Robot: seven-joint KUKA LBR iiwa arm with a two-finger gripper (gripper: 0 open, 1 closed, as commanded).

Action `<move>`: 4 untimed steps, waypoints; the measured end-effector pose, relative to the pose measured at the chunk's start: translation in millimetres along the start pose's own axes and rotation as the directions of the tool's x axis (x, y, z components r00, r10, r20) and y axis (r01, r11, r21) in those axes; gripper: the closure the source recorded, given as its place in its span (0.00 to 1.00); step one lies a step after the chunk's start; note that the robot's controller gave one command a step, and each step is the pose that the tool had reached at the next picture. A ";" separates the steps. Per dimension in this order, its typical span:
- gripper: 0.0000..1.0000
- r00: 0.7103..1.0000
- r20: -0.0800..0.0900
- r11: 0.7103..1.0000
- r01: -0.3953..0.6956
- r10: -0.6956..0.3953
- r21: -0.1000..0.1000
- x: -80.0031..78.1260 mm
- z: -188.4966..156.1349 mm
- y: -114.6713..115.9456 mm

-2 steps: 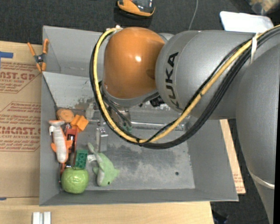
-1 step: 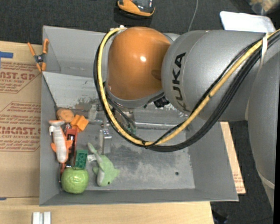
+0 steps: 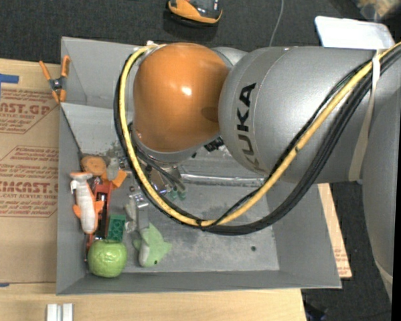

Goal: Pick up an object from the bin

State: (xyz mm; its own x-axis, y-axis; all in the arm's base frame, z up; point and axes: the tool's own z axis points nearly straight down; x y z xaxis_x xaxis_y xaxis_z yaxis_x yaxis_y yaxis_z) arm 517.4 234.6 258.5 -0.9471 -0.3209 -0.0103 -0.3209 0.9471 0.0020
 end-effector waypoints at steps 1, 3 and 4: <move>0.00 0.997 -0.002 0.997 0.076 -0.076 0.001 4.4 -4.7 13.7; 0.00 0.992 0.006 0.992 0.127 -0.127 -0.001 12.3 -19.1 -101.4; 0.00 0.955 -0.005 0.955 0.295 -0.295 -0.003 18.7 37.2 -17.0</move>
Offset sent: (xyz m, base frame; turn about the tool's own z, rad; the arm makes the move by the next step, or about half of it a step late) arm 0.0334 -0.1063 -0.0582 -0.0913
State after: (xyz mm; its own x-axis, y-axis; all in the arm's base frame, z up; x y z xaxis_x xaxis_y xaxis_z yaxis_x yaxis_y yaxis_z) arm 505.4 212.7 221.0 -0.8102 -0.5862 -0.0051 -0.5862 0.8102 0.0023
